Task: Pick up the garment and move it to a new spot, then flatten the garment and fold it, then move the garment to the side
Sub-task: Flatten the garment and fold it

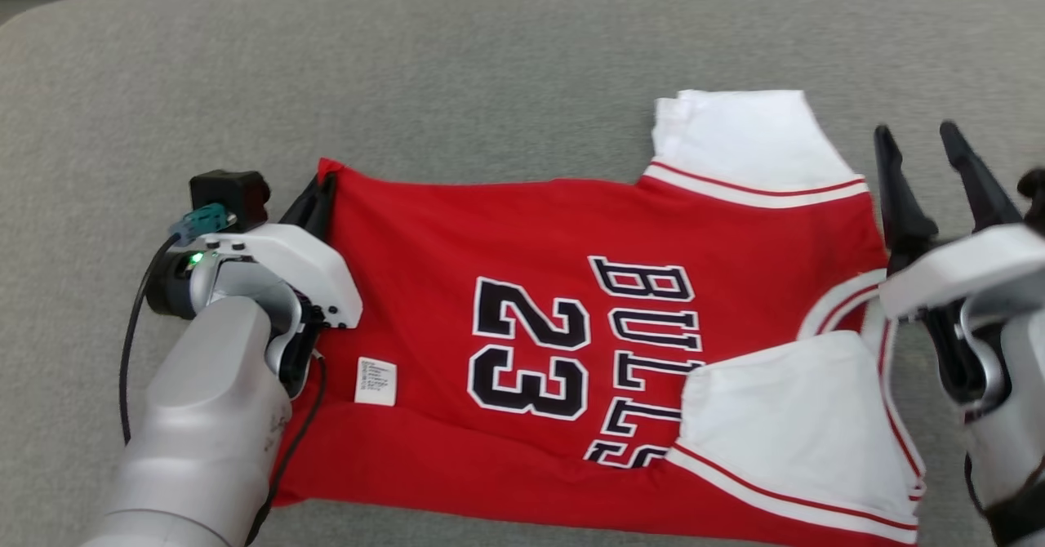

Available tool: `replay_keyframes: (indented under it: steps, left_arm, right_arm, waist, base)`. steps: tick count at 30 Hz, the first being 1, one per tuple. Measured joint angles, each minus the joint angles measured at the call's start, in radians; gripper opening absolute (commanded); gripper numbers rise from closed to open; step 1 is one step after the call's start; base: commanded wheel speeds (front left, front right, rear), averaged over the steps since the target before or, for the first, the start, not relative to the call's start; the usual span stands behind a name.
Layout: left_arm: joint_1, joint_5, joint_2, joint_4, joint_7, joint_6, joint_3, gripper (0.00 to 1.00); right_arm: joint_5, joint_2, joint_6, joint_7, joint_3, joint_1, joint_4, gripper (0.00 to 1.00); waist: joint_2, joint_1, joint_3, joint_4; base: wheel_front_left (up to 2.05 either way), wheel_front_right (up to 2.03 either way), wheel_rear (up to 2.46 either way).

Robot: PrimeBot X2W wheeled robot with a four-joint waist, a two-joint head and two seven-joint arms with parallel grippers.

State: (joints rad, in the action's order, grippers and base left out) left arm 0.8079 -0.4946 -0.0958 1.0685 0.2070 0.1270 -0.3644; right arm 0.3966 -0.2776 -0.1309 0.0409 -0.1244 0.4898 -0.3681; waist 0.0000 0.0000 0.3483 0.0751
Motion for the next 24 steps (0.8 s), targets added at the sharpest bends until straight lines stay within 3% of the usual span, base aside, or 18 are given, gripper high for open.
replay_keyframes:
  steps: [6,8,17,19,20,21,24]
  left_arm:
    - [0.021,-0.02,0.027,-0.008,0.005,0.003,-0.059,0.0]
    - [0.022,-0.046,0.037,-0.018,0.005,0.003,-0.098,0.0]
    - [0.037,-0.112,0.044,-0.027,0.01,0.003,-0.172,0.0]
    - [0.037,-0.127,0.044,-0.026,0.011,0.003,-0.187,0.0]
    - [0.037,-0.134,0.044,-0.025,0.011,0.003,-0.195,0.0]
    - [0.037,-0.142,0.045,-0.024,0.011,0.003,-0.201,0.0]
    - [0.037,-0.164,0.043,-0.023,0.02,0.003,-0.212,0.0]
  right_arm:
    - [0.028,-0.028,0.0,-0.044,-0.074,0.176,-0.19,1.0]
    - [0.038,-0.039,0.0,-0.077,-0.108,0.256,-0.314,1.0]
    - [0.079,-0.038,0.0,-0.17,-0.185,0.389,-0.556,1.0]
    - [0.103,-0.034,0.0,-0.193,-0.193,0.412,-0.593,0.43]
    - [0.11,-0.032,0.0,-0.202,-0.201,0.421,-0.606,0.29]
    - [0.116,-0.032,0.0,-0.204,-0.209,0.428,-0.617,0.0]
    - [0.151,-0.033,0.0,-0.188,-0.23,0.433,-0.625,0.0]
  waist:
    - [0.0,0.0,0.037,0.064]
    - [0.0,0.0,0.049,0.093]
    - [0.0,0.0,0.059,0.125]
    - [0.0,0.0,0.056,0.125]
    - [0.0,0.0,0.055,0.125]
    - [0.0,0.0,0.053,0.124]
    - [0.0,0.0,0.047,0.124]
  base:
    - [0.0,0.0,0.0]
    - [0.0,0.0,0.0]
    - [0.0,0.0,0.0]
    - [0.0,0.0,0.0]
    - [0.0,0.0,0.0]
    - [0.0,0.0,0.0]
    - [0.0,0.0,0.0]
